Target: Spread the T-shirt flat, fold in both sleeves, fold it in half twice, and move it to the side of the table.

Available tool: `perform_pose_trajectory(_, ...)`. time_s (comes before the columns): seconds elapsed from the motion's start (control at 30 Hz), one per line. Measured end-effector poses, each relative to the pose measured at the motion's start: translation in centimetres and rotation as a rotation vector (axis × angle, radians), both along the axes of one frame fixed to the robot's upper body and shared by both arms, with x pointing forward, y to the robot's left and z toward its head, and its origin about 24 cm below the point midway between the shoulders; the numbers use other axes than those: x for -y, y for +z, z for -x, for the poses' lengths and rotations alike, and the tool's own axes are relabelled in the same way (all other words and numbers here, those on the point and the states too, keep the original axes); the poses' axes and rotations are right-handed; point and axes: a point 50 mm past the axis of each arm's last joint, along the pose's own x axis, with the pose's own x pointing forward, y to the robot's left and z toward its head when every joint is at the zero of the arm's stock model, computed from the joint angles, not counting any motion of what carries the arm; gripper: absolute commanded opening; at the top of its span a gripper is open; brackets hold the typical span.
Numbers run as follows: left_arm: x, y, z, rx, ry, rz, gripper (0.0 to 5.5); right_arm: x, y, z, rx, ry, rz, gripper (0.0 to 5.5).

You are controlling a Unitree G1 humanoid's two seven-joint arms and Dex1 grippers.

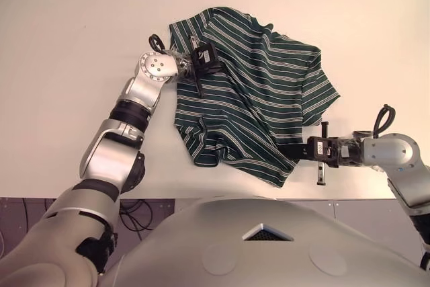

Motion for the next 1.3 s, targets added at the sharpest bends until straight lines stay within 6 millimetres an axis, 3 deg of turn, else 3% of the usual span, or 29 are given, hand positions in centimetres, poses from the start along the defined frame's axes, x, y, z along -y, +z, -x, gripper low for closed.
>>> perform_pose_trajectory(0.17, -0.2, -0.1, 0.0, -0.011, 0.013, 0.014, 0.02, -0.9, 2.2, -0.4, 0.103, -0.02, -0.057, 0.0)
perform_pose_trajectory(0.47, -1.2, 0.0, 0.6, -0.076, 0.034, 0.067, 0.02, -3.9, -1.3, 2.1, -0.044, 0.046, -0.098, 0.0)
perform_pose_trajectory(0.67, -1.4, -0.1, 0.7, -0.09, 0.039, 0.063, 0.02, -3.9, -1.2, 5.1, -0.192, 0.141, -0.108, 0.0)
perform_pose_trajectory(1.0, -1.8, -0.1, 0.7, -0.106, 0.053, 0.081, 0.02, -3.6, -1.0, 5.8, -0.194, 0.165, -0.077, 0.0)
perform_pose_trajectory(1.07, -2.1, 0.1, 1.0, -0.13, 0.034, 0.116, 0.02, -3.4, -0.9, 5.4, -0.172, 0.155, -0.072, 0.0)
perform_pose_trajectory(1.13, -2.7, 0.3, 2.7, -0.194, -0.066, 0.201, 0.02, -3.3, 0.0, 3.0, -0.081, 0.04, -0.14, 0.0)
perform_pose_trajectory(1.2, -2.9, 1.2, 4.3, -0.232, -0.175, 0.295, 0.02, -3.1, 2.5, -0.5, 0.038, -0.076, -0.287, 0.0)
perform_pose_trajectory(1.3, -3.8, 3.9, 4.6, -0.236, -0.266, 0.393, 0.02, -2.6, 6.2, -4.5, 0.105, -0.186, -0.523, 0.0)
